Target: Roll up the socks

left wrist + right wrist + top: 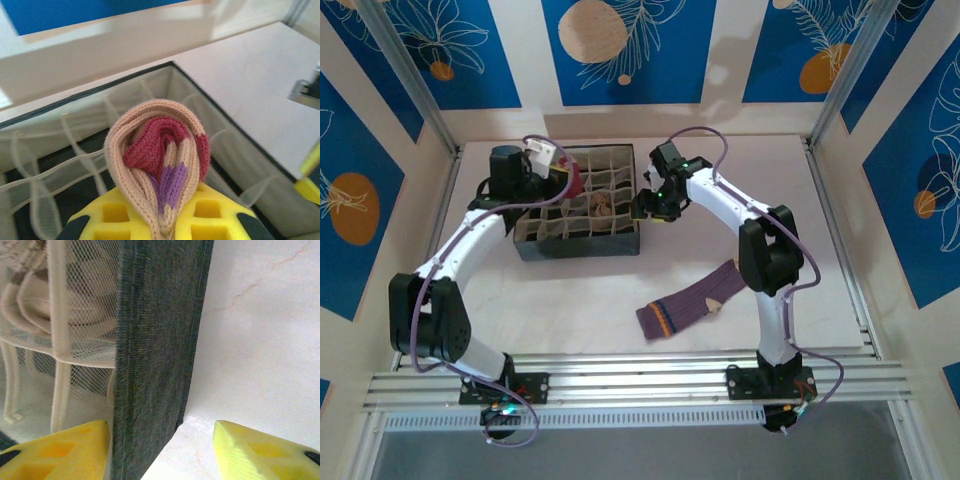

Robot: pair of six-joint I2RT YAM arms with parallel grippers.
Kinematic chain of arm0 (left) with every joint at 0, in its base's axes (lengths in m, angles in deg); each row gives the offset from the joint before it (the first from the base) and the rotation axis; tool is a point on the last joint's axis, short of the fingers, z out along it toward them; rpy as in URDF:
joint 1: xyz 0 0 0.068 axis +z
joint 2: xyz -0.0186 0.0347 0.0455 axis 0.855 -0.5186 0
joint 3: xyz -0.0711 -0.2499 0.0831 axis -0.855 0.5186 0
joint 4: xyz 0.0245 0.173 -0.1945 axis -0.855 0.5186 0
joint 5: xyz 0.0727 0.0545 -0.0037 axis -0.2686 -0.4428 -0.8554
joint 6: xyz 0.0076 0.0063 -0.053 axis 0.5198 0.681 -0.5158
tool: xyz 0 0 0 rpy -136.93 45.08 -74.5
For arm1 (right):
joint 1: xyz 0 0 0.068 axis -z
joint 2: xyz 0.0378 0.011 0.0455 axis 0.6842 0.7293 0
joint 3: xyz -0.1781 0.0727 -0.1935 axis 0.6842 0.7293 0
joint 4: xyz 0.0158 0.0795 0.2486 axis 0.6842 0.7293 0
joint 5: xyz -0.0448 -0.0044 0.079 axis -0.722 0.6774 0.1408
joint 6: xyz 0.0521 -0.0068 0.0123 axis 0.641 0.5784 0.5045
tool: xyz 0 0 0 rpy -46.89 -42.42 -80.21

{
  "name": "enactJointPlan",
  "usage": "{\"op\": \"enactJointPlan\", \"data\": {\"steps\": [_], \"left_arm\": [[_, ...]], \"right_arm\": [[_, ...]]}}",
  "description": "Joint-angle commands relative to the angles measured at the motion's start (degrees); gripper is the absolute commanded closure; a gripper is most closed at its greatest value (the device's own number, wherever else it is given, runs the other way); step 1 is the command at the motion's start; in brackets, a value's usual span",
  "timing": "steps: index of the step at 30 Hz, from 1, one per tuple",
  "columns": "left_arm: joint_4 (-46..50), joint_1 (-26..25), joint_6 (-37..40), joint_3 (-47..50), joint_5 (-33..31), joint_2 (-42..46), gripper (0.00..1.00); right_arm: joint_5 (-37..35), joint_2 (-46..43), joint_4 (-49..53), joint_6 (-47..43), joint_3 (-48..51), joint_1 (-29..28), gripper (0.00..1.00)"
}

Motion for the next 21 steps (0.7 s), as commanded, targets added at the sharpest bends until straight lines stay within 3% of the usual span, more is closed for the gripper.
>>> {"op": "enactJointPlan", "data": {"steps": [1, 13, 21], "left_arm": [[-3.24, 2.74, -1.23, -0.44, 0.27, -2.25, 1.0], [-13.29, 7.0, -1.17, -4.21, -0.41, -14.95, 1.0], [-13.47, 8.5, -1.35, -7.64, 0.54, -20.77, 1.0]], "right_arm": [[-0.17, 0.92, 1.89, -0.15, -2.47, -0.74, 0.45], [-0.01, 3.19, 2.34, 0.85, -3.73, -1.21, 0.54], [-0.51, 5.74, 3.46, 0.43, -5.76, -0.88, 0.57]]}}
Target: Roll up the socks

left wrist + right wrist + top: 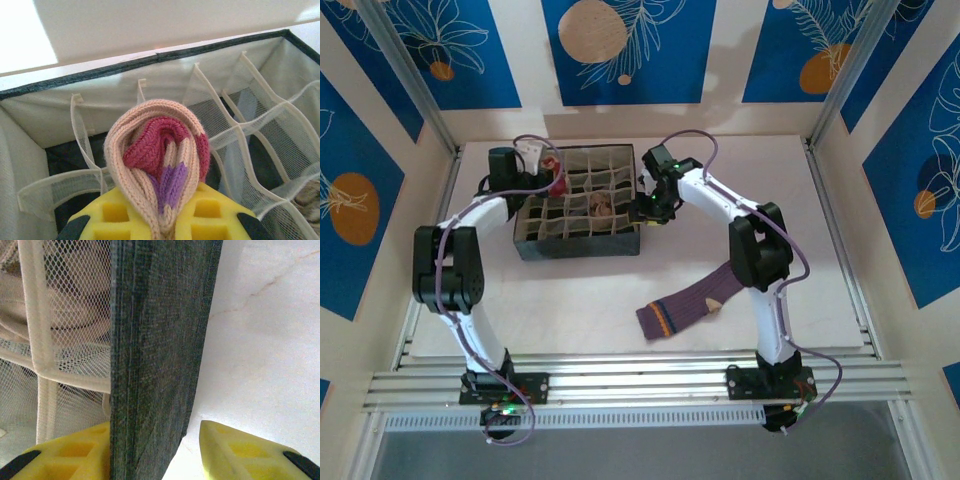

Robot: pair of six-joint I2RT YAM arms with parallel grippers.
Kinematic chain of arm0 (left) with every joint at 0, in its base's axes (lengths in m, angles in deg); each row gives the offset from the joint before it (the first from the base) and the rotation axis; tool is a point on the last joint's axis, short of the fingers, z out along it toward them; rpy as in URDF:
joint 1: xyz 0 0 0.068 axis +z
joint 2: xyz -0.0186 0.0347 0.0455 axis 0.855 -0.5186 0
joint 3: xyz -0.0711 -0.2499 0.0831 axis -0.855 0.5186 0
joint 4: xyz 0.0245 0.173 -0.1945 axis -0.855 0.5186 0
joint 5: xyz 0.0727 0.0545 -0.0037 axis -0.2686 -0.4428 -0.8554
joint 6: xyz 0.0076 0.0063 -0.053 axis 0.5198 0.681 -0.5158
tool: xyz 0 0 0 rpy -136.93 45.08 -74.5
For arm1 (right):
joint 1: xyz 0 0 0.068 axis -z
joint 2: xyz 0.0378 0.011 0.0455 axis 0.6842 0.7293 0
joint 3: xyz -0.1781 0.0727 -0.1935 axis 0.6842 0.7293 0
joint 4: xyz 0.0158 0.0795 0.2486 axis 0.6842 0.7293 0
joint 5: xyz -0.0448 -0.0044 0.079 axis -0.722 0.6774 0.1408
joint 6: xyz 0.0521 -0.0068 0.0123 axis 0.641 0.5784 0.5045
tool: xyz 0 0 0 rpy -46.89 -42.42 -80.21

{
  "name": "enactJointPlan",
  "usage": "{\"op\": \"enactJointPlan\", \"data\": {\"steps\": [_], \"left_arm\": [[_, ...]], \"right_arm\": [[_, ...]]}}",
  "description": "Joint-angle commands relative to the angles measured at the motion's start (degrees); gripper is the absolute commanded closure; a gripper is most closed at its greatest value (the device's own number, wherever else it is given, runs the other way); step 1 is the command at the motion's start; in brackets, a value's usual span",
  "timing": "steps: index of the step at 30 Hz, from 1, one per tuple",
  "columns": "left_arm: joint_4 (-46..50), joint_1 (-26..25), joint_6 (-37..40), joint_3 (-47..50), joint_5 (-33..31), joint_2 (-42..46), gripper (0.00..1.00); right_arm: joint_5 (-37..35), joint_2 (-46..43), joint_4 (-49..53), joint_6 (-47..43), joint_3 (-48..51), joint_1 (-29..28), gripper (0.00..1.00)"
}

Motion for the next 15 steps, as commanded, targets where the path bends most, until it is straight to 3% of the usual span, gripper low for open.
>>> {"op": "enactJointPlan", "data": {"steps": [1, 15], "left_arm": [[-2.29, 1.2, -0.19, -3.22, 1.25, -1.96, 1.0], [2.73, 1.32, 4.98, -6.9, 2.97, -7.27, 1.0]], "right_arm": [[-0.27, 1.75, 2.1, 0.24, -2.23, 0.03, 0.57], [-0.05, 5.22, 3.69, 0.38, -7.01, 0.36, 0.57]]}}
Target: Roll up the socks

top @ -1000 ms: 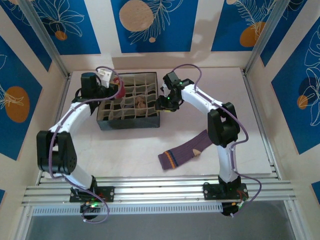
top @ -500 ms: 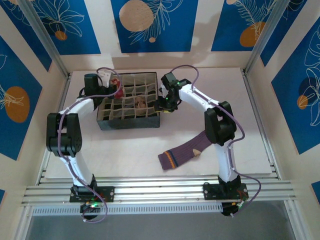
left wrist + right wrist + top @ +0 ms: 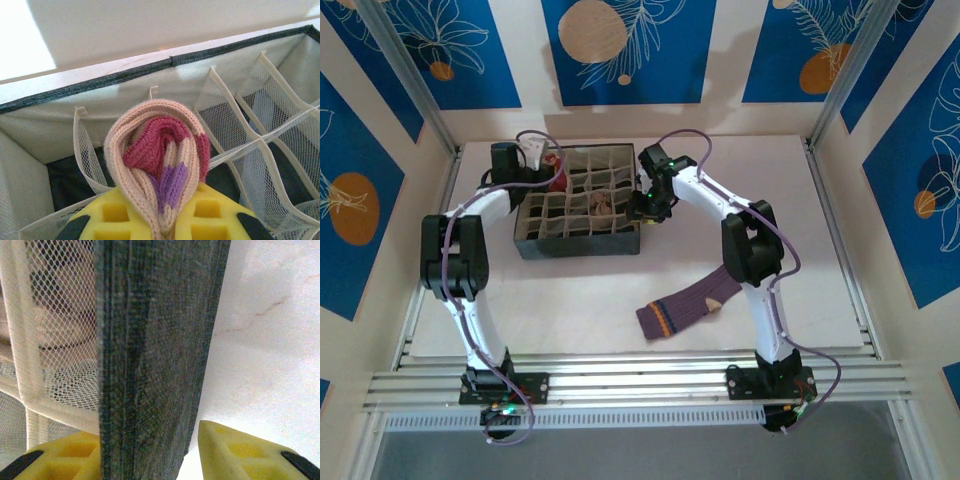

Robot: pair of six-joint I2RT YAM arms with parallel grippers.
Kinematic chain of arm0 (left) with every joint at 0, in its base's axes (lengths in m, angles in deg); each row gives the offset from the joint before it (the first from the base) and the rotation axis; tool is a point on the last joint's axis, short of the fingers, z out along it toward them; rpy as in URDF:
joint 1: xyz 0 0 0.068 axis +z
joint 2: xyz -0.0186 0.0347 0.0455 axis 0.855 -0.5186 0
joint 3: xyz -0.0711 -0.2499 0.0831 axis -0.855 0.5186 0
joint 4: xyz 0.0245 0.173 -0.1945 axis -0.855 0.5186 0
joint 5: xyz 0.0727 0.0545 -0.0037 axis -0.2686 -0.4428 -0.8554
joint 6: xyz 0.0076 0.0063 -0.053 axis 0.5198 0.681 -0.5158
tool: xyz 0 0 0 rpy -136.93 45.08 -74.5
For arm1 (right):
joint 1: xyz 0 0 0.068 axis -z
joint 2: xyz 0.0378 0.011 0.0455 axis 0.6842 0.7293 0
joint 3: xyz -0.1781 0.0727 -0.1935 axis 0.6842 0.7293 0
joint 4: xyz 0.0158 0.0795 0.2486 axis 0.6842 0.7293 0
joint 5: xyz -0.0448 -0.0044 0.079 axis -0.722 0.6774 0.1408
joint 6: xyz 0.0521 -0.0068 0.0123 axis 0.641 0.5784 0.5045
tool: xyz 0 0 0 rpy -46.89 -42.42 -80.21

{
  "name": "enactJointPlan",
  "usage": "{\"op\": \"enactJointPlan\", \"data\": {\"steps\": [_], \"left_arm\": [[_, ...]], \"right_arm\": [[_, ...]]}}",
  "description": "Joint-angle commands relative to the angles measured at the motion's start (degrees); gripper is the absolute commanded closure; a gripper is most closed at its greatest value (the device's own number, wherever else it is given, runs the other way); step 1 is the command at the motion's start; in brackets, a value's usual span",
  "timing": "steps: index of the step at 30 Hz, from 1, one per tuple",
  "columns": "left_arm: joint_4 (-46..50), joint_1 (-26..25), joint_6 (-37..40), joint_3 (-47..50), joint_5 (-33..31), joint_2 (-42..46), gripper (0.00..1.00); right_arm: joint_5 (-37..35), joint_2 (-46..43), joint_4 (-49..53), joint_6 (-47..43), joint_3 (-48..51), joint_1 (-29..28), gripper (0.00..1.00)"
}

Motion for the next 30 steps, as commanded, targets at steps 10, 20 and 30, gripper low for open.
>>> {"op": "enactJointPlan", "data": {"steps": [10, 20, 30], "left_arm": [[0.18, 2.53, 5.05, 3.48, 0.69, 1.57, 1.0], [0.23, 2.0, 7.99, 5.02, 6.78, 1.82, 1.0], [0.78, 0.53, 10.43, 4.85, 10.52, 0.01, 0.91]], "right_arm": [[-0.56, 1.65, 3.06, 0.48, -2.26, 0.6, 0.57], [-0.02, 2.0, 3.17, 0.71, -3.47, 0.43, 0.57], [0.3, 2.21, 3.74, 0.52, -4.11, -0.12, 0.57]]}}
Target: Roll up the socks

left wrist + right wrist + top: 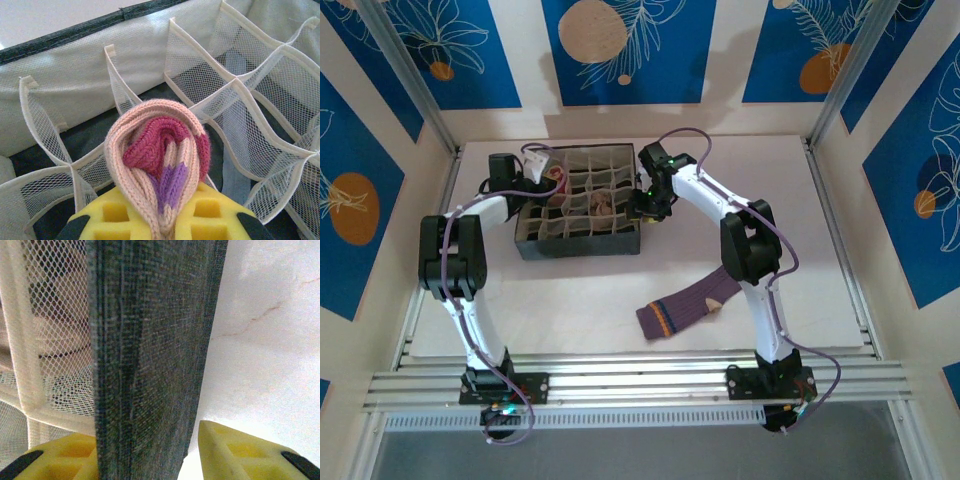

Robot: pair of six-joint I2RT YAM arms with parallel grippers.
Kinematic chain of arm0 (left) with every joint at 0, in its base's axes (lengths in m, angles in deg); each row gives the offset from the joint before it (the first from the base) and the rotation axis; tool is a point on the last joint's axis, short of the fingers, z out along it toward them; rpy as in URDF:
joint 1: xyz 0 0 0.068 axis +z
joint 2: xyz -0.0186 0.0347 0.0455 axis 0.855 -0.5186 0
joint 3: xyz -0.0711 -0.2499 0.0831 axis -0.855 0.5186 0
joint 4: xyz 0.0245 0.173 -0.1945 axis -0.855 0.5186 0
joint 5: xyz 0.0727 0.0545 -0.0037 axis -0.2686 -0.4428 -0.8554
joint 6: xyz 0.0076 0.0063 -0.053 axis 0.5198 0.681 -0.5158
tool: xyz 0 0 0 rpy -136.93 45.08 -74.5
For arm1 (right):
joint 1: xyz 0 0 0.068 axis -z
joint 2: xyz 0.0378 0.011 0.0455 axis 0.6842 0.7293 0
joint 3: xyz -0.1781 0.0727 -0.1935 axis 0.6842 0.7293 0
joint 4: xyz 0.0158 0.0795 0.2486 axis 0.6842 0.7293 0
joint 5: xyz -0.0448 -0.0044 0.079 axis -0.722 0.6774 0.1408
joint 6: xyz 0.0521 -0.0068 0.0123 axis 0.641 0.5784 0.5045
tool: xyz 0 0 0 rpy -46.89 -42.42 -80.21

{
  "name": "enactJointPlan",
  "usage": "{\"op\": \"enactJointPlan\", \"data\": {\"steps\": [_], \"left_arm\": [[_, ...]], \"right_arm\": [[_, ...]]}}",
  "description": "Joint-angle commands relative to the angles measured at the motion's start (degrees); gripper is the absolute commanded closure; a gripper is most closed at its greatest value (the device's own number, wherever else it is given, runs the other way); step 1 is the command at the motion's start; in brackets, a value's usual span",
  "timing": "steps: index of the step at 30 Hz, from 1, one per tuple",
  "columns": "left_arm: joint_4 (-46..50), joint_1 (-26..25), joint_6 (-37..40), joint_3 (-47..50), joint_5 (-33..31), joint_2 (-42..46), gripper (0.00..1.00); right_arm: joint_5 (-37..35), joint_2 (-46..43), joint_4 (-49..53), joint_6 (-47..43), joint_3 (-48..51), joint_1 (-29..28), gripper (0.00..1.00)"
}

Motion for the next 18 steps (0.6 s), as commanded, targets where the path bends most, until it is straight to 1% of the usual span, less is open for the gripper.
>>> {"op": "enactJointPlan", "data": {"steps": [1, 3, 4, 6, 7, 8, 9, 14, 18], "left_arm": [[0.87, -0.42, 1.41, 0.75, 1.75, 0.16, 0.83], [-0.82, -0.4, 0.79, 1.92, 0.77, 1.1, 0.66], [-1.79, -0.28, 0.41, 2.59, 0.45, 1.79, 0.6], [-3.26, -0.03, -0.62, 3.49, -0.16, 3.02, 0.51], [-3.8, 0.12, -1.44, 3.73, -0.59, 3.69, 0.41], [-3.95, 0.32, -1.98, 3.81, -0.91, 4.25, 0.11], [-3.88, 0.52, -2.33, 3.69, -0.83, 4.92, 0.0], [-3.92, 1.35, -3.32, 3.76, -0.35, 9.32, 0.0], [-3.88, 1.57, -4.01, 3.83, -0.89, 13.3, 0.0]], "right_arm": [[0.32, 0.64, 1.99, 0.53, -1.73, -0.3, 0.57], [0.23, 0.09, 2.08, 0.39, -1.75, -0.32, 0.57], [0.15, -0.29, 2.21, 0.34, -1.91, -0.3, 0.57], [0.08, -1.07, 2.42, 0.25, -2.17, -0.1, 0.57], [0.06, -1.63, 2.52, 0.24, -2.19, -0.04, 0.56], [0.13, -2.18, 2.65, 0.13, -2.19, 0.04, 0.56], [0.02, -2.8, 2.76, 0.02, -2.14, 0.14, 0.56], [-1.29, -6.79, 3.58, -0.74, -0.61, 0.52, 0.53], [-2.29, -11.72, 2.87, -0.43, 4.25, 1.75, 0.53]]}}
